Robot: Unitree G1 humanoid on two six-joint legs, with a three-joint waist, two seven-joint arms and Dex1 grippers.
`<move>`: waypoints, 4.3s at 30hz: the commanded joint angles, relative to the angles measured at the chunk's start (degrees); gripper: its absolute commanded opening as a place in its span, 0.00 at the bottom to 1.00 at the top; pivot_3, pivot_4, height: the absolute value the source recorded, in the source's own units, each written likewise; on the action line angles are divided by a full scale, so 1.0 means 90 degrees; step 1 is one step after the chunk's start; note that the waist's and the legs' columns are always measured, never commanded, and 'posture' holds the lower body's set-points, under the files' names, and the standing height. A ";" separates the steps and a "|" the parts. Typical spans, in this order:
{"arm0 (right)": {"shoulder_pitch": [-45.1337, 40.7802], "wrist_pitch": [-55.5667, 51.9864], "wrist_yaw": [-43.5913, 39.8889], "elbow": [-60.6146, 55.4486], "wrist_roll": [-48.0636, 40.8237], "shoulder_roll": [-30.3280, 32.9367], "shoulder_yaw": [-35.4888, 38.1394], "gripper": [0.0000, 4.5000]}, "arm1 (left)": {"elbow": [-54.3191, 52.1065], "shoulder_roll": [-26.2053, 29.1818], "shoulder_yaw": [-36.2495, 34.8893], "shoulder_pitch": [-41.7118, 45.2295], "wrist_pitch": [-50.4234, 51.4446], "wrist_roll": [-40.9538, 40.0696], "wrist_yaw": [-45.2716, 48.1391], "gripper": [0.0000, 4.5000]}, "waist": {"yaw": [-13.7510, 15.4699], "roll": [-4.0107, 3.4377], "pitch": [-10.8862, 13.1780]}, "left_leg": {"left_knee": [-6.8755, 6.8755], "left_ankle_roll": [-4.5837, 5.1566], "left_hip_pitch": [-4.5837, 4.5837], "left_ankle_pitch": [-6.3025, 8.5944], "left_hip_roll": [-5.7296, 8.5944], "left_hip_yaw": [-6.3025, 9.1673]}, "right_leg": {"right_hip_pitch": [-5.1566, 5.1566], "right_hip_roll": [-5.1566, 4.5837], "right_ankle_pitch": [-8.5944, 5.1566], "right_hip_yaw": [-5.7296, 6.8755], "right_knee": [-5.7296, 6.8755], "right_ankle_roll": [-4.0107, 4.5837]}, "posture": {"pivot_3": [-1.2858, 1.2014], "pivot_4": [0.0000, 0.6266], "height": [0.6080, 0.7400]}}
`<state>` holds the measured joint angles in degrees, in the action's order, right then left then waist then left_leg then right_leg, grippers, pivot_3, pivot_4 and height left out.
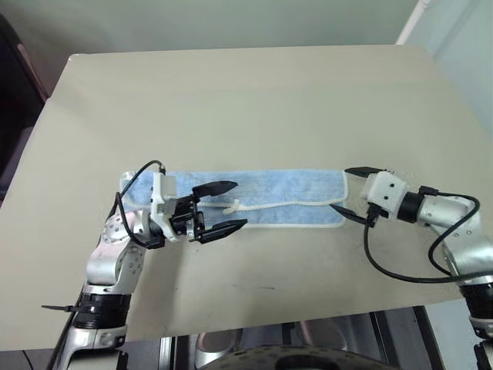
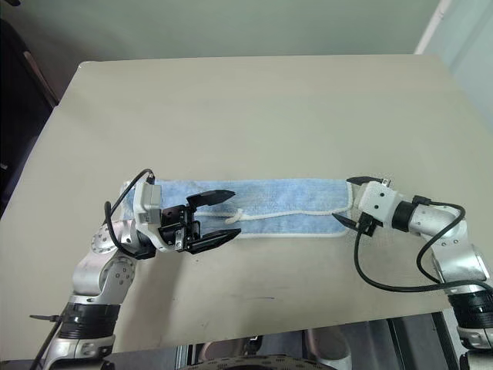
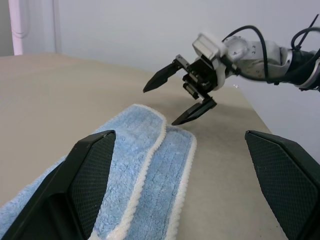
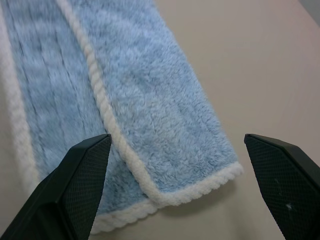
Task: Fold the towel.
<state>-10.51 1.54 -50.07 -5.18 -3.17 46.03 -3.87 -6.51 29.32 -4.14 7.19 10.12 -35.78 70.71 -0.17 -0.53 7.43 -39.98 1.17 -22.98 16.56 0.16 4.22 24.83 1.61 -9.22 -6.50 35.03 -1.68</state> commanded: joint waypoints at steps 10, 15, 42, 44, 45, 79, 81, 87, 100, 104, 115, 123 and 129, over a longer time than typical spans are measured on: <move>-0.0788 0.1377 0.0123 0.1154 0.0797 -0.0175 -0.0373 1.00 | -0.0283 0.0058 -0.0138 -0.0191 -0.0182 -0.0018 -0.0146 1.00 | -0.0008 0.0000 0.0000 | -0.0001 0.0002 0.0001 -0.0001 -0.0001 0.0000 | -0.0002 0.0000 0.0004 0.0000 -0.0002 0.0001 | 0.52 0.24 1.00; -0.0929 0.1609 0.0139 0.1301 0.0863 -0.0275 -0.0364 1.00 | -0.0298 0.0075 -0.0164 -0.0242 -0.0231 -0.0005 -0.0158 1.00 | -0.0008 0.0000 0.0000 | 0.0000 0.0002 0.0001 -0.0001 -0.0002 0.0000 | -0.0001 0.0000 0.0004 0.0000 -0.0001 0.0001 | 0.52 0.24 1.00; -0.1452 0.2032 0.0791 0.1931 0.1215 -0.0596 -0.0367 1.00 | -0.0284 0.0142 -0.0136 -0.0390 -0.0463 0.0068 -0.0171 1.00 | -0.0021 -0.0001 0.0001 | 0.0008 0.0002 0.0001 -0.0001 -0.0003 0.0000 | 0.0002 -0.0001 0.0008 0.0002 -0.0006 0.0009 | 0.52 0.24 1.00; -0.1440 0.2080 0.0762 0.1936 0.1223 -0.0591 -0.0393 1.00 | -0.0277 0.0137 -0.0134 -0.0380 -0.0471 0.0071 -0.0170 1.00 | -0.0021 -0.0001 0.0001 | 0.0008 0.0002 0.0001 -0.0001 -0.0003 0.0000 | 0.0002 -0.0001 0.0009 0.0002 -0.0005 0.0008 | 0.52 0.24 1.00; -0.1443 0.2098 0.0758 0.1941 0.1223 -0.0597 -0.0400 1.00 | -0.0272 0.0134 -0.0132 -0.0374 -0.0476 0.0070 -0.0171 1.00 | -0.0021 -0.0001 0.0001 | 0.0008 0.0002 0.0001 -0.0001 -0.0003 0.0001 | 0.0002 -0.0001 0.0009 0.0002 -0.0005 0.0008 | 0.52 0.24 1.00; -0.1727 0.1696 -0.0659 0.1291 -0.0162 -0.0181 -0.0016 0.01 | -0.0260 0.0108 -0.0231 -0.0252 -0.0467 -0.0005 -0.0307 1.00 | -0.0022 -0.0001 0.0001 | 0.0007 0.0001 -0.0002 -0.0002 -0.0002 -0.0001 | 0.0001 -0.0001 0.0008 0.0000 -0.0008 0.0009 | 0.52 0.24 1.00; -0.1770 0.1491 -0.0754 0.1071 -0.0287 -0.0100 0.0019 0.01 | -0.0180 0.0135 -0.0273 -0.0181 -0.0485 -0.0001 -0.0281 1.00 | -0.0021 -0.0001 0.0001 | 0.0007 0.0000 -0.0001 -0.0002 -0.0002 -0.0001 | 0.0002 -0.0001 0.0008 0.0001 -0.0005 0.0009 | 0.52 0.24 1.00; -0.2042 0.1198 -0.0737 0.0910 -0.0291 -0.0040 0.0102 0.01 | 0.0152 0.0250 -0.0406 0.0121 -0.0633 0.0131 -0.0135 1.00 | -0.0020 -0.0001 0.0001 | 0.0007 -0.0001 0.0000 -0.0003 -0.0002 0.0000 | 0.0001 -0.0001 0.0007 0.0001 -0.0007 0.0010 | 0.52 0.24 1.00; -0.2851 0.0552 -0.0952 0.0824 -0.0471 0.0205 0.0324 0.01 | 0.1573 0.0487 -0.0520 0.0783 -0.2156 0.0945 0.0149 1.00 | -0.0018 -0.0003 0.0002 | 0.0008 0.0000 -0.0010 -0.0002 -0.0002 0.0002 | 0.0011 -0.0001 0.0007 0.0003 -0.0007 0.0012 | 0.52 0.24 1.00; -0.3159 0.0464 -0.1024 0.1038 -0.0424 0.0296 0.0347 0.01 | 0.1859 0.0459 -0.0516 0.0849 -0.2533 0.1091 0.0146 1.00 | -0.0021 -0.0003 0.0002 | 0.0009 0.0000 -0.0020 -0.0002 -0.0002 0.0002 | 0.0022 -0.0001 0.0006 0.0002 -0.0006 0.0013 | 0.52 0.24 1.00; -0.3594 0.0726 -0.1211 0.1558 -0.0341 0.0548 0.0332 0.01 | 0.2683 0.0476 -0.0576 0.1068 -0.3252 0.1379 0.0061 1.00 | -0.0017 -0.0003 0.0002 | 0.0013 0.0000 -0.0029 -0.0002 -0.0002 0.0002 | 0.0033 -0.0001 0.0007 0.0003 -0.0005 0.0012 | 0.52 0.24 1.00; -0.3511 0.0786 -0.1254 0.1618 -0.0353 0.0664 0.0392 0.01 | 0.3387 0.0711 -0.0657 0.1353 -0.3566 0.1415 0.0186 1.00 | -0.0023 -0.0004 0.0002 | 0.0015 0.0000 -0.0032 -0.0002 -0.0002 0.0002 | 0.0038 -0.0001 0.0010 0.0003 -0.0002 0.0007 | 0.52 0.24 1.00; -0.3924 0.1035 -0.1072 0.2063 -0.0232 0.0793 0.0528 0.01 | 0.3602 0.0760 -0.0666 0.1455 -0.3630 0.1383 0.0236 1.00 | -0.0019 -0.0005 0.0003 | 0.0015 0.0001 -0.0041 -0.0002 -0.0001 0.0001 | 0.0046 -0.0003 0.0014 0.0002 -0.0003 0.0000 | 0.52 0.24 1.00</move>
<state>-43.52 9.26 -60.97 13.78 -5.25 51.83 -2.40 26.19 35.38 -8.79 19.33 -21.62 -22.63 72.44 -0.34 -0.57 7.46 -39.85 1.18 -23.39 16.55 0.14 4.24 25.31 1.57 -9.09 -6.48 35.02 -1.69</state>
